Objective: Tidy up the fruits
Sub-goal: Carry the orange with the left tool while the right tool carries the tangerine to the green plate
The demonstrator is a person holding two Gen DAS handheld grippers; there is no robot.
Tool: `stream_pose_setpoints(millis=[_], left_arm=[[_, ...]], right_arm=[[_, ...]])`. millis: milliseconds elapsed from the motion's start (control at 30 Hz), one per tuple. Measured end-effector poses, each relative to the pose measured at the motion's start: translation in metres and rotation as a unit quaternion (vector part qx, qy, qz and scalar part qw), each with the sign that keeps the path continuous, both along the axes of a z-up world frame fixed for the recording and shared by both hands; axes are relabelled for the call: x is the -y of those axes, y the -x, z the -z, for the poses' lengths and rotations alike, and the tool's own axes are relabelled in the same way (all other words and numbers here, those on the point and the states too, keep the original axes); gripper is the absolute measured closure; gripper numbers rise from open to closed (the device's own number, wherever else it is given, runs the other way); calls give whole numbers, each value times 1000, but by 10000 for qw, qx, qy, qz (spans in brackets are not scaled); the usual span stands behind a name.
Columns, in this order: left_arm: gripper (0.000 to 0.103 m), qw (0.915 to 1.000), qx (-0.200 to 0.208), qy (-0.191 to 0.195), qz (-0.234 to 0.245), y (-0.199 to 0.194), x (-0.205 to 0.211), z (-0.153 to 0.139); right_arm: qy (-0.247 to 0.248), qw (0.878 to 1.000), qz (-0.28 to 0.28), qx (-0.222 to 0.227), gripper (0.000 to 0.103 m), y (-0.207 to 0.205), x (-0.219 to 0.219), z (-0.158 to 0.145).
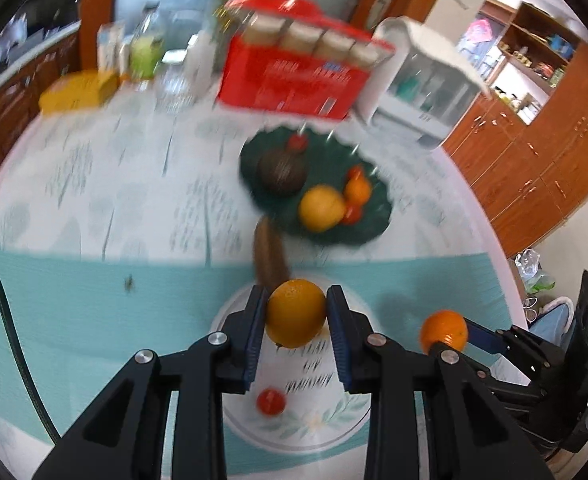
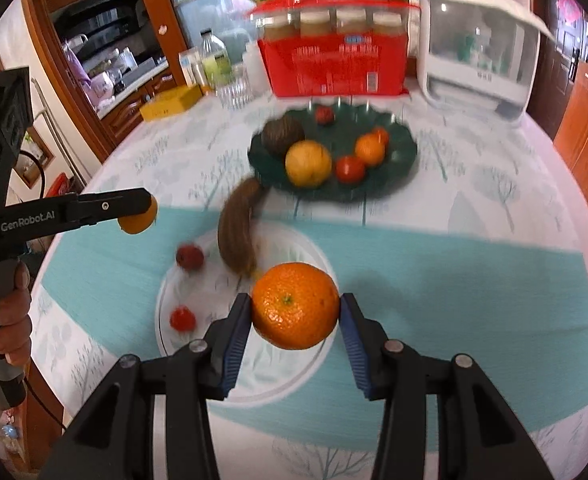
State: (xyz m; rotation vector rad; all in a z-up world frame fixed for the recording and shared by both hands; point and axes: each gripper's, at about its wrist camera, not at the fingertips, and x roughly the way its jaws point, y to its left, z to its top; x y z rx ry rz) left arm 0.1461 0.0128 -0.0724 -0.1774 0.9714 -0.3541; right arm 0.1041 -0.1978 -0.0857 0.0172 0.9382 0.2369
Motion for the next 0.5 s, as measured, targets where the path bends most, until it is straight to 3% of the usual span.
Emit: stream_pose_setpoints(millis=[333, 500], left_arm=[[74, 9955, 827, -340, 317, -69, 38, -96], [74, 9922, 1008, -655, 339, -119, 62, -113]], right_arm=[[253, 9967, 111, 757, 58, -76, 8, -76], [476, 9942, 280, 919, 58, -133, 12, -89]])
